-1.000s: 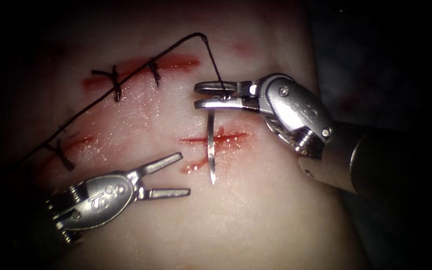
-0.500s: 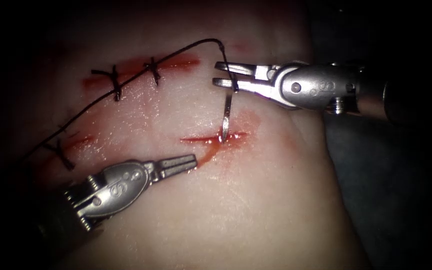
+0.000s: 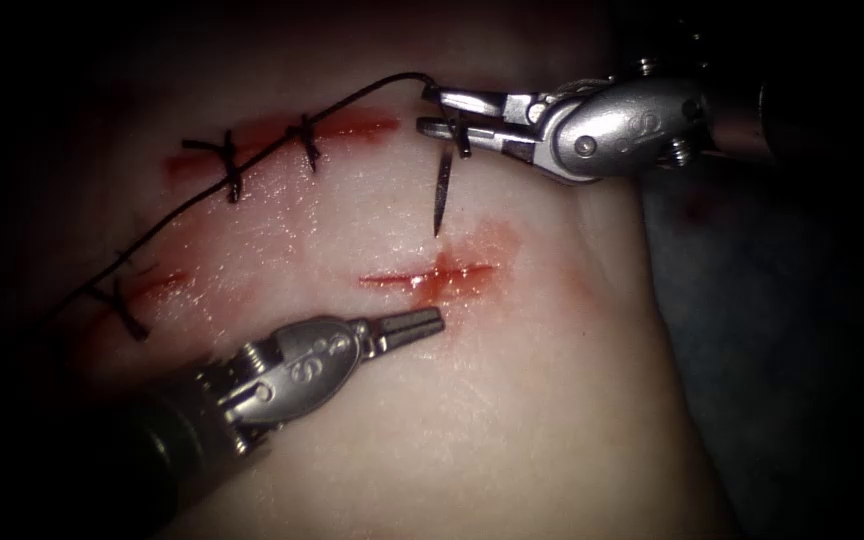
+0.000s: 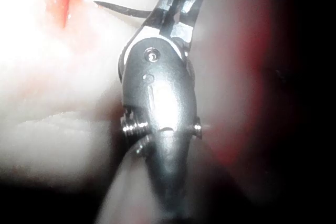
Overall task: Wound Closure
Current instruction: Widen wound opening with left hand
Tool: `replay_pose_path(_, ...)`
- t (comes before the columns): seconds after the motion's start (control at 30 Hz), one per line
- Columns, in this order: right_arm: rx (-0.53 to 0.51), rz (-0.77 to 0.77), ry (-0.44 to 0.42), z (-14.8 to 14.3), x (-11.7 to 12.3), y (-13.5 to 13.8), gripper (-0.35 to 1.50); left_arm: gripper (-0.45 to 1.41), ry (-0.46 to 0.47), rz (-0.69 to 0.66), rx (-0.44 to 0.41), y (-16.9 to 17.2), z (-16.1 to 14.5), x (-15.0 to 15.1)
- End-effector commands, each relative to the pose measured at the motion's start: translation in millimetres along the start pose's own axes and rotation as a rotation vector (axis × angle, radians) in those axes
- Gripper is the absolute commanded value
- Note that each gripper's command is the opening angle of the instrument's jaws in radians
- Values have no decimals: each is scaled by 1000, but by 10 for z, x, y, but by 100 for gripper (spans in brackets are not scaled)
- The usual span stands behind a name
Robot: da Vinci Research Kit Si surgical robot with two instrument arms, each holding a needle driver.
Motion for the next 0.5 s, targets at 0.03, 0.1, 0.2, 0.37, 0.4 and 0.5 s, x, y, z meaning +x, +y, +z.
replay_pose_path(0.03, -1, -10, 9, 10, -6, 5, -35, -32, -1, 4, 0, -2, 9, -4)
replay_pose_path(0.1, -1, -11, 10, 11, -7, 5, -35, -30, -8, -4, -1, -2, 11, -8)
replay_pose_path(0.2, -1, -26, 21, 12, -7, 4, -35, -28, -16, -11, -2, -5, 13, -14)
replay_pose_path(0.37, 5, -59, 46, 14, -5, 4, -35, -23, -32, -17, -4, -7, 12, -26)
replay_pose_path(0.4, 4, -63, 50, 14, -5, 4, -35, -21, -32, -16, -3, -7, 12, -27)
replay_pose_path(0.5, 0, -81, 67, 15, -5, 5, -35, -21, -41, -18, -3, -3, 10, -30)
